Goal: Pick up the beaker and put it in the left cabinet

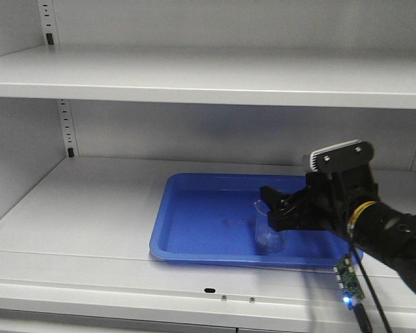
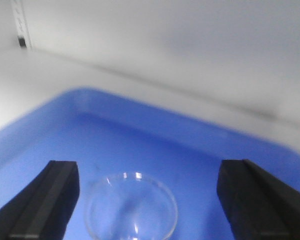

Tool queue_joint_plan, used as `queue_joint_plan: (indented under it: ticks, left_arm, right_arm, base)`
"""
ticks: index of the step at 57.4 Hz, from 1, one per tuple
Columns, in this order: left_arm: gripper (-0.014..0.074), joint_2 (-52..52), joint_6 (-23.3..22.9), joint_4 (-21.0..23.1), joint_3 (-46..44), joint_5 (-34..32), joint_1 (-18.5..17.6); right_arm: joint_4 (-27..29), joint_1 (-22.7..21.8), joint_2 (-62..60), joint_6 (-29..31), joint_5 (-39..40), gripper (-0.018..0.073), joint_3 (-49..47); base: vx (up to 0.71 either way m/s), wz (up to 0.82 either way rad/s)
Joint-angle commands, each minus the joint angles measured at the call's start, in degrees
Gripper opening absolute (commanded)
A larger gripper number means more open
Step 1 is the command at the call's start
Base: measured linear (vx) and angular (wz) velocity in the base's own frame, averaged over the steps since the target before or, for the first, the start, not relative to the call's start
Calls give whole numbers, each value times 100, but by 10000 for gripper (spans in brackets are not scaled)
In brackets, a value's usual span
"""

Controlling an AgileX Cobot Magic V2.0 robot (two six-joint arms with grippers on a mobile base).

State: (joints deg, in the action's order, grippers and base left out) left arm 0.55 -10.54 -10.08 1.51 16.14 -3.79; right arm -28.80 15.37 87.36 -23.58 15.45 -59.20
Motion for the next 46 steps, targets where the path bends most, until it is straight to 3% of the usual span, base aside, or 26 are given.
queue_joint_plan:
  ticks: [1,22,37,46]
  left_arm:
    - [4,109,-20,11,-54,-475,-42]
    - [4,109,-20,11,-54,-475,-42]
    - [4,109,-20,11,-54,-475,-42]
    - [4,109,-20,11,-54,-475,-42]
  right_arm:
    - [-65,-2,-594,-33,349,587,18]
    - [-58,-2,-3386,-353,157,586,2526]
    - [-44,-2,-5198,-610,-1416,586,3167]
    - [-44,-2,-5754,-610,-1863,586,3291]
  base:
    - [0,0]
    - [0,0]
    - [0,0]
    - [0,0]
